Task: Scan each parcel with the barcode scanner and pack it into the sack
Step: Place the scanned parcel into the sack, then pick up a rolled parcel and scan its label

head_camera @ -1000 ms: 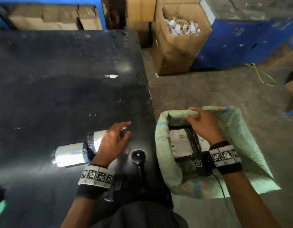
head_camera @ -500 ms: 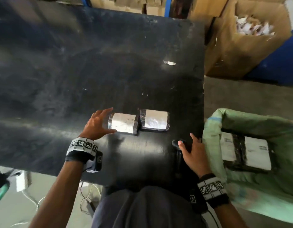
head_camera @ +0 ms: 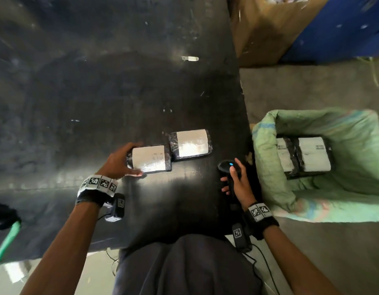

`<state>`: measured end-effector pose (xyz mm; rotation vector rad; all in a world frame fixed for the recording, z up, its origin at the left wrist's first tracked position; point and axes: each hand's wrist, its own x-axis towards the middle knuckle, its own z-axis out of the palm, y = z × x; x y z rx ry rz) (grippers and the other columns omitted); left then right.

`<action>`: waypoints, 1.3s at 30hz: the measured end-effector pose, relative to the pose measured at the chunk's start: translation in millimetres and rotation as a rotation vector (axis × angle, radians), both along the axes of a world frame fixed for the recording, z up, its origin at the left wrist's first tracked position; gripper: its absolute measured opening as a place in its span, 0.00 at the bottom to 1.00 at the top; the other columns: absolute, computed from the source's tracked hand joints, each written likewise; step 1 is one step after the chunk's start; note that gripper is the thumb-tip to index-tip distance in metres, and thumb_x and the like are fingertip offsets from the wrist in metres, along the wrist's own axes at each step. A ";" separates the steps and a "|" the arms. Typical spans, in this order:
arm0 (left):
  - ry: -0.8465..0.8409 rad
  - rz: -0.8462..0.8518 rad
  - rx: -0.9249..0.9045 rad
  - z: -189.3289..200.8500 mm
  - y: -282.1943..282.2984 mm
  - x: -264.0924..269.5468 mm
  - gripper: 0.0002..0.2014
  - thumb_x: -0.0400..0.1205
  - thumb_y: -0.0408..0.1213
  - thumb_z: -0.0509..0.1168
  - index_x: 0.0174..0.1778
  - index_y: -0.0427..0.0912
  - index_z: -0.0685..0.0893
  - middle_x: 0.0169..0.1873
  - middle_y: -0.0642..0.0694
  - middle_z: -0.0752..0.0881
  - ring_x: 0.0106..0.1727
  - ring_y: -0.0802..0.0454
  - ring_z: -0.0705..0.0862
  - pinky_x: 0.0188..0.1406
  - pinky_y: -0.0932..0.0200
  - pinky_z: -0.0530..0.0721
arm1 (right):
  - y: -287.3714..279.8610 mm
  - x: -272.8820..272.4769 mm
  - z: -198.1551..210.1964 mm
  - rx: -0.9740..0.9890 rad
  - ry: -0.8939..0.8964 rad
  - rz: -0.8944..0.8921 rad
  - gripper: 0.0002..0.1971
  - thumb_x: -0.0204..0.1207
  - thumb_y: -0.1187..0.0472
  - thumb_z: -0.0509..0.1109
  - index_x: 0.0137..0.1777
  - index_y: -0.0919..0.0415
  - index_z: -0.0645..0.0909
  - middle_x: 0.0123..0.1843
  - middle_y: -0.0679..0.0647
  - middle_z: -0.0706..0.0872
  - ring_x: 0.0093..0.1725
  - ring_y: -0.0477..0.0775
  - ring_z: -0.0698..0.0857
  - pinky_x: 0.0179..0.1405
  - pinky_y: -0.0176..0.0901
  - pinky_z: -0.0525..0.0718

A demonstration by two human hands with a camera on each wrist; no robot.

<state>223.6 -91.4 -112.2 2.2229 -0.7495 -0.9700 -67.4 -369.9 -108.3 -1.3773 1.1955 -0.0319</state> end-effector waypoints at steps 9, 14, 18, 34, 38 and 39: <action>-0.210 0.460 -0.117 15.2 46.6 -60.3 0.41 0.60 0.40 0.89 0.67 0.60 0.79 0.60 0.44 0.87 0.54 0.45 0.90 0.52 0.45 0.91 | -5.9 -0.3 47.7 -0.082 -0.100 0.108 0.21 0.88 0.49 0.56 0.79 0.47 0.69 0.40 0.64 0.88 0.20 0.49 0.77 0.16 0.39 0.73; -0.300 0.527 -0.300 51.2 37.0 -94.8 0.39 0.63 0.40 0.88 0.69 0.54 0.79 0.63 0.46 0.86 0.56 0.48 0.89 0.45 0.61 0.92 | -11.1 7.6 114.1 -0.040 -0.312 0.251 0.23 0.88 0.49 0.54 0.81 0.52 0.66 0.54 0.67 0.85 0.24 0.38 0.83 0.14 0.38 0.72; -0.357 0.521 -0.390 76.0 -0.5 -104.4 0.41 0.61 0.49 0.86 0.71 0.55 0.78 0.64 0.45 0.83 0.59 0.47 0.88 0.50 0.47 0.93 | -17.4 18.7 159.4 0.018 -0.460 0.323 0.25 0.87 0.50 0.51 0.82 0.56 0.64 0.53 0.67 0.83 0.23 0.40 0.83 0.13 0.38 0.71; -0.540 0.604 -0.414 74.0 -80.2 -122.4 0.43 0.57 0.42 0.89 0.70 0.49 0.82 0.57 0.45 0.78 0.54 0.54 0.81 0.55 0.85 0.73 | -35.5 28.0 206.9 0.051 -0.550 0.367 0.28 0.79 0.39 0.54 0.76 0.49 0.71 0.41 0.64 0.84 0.24 0.50 0.79 0.16 0.40 0.72; -0.560 0.611 -0.401 70.5 -81.3 -123.3 0.44 0.57 0.42 0.89 0.71 0.49 0.82 0.59 0.44 0.80 0.56 0.58 0.79 0.56 0.86 0.72 | -38.2 30.7 204.1 0.084 -0.526 0.373 0.29 0.77 0.35 0.56 0.74 0.45 0.73 0.40 0.66 0.87 0.29 0.64 0.79 0.20 0.42 0.74; -0.560 0.612 -0.399 70.4 -81.1 -123.7 0.44 0.57 0.43 0.89 0.71 0.49 0.82 0.59 0.44 0.80 0.56 0.57 0.79 0.56 0.86 0.72 | -38.5 31.0 203.8 0.088 -0.525 0.379 0.29 0.76 0.35 0.57 0.74 0.45 0.73 0.43 0.67 0.88 0.32 0.67 0.79 0.21 0.43 0.74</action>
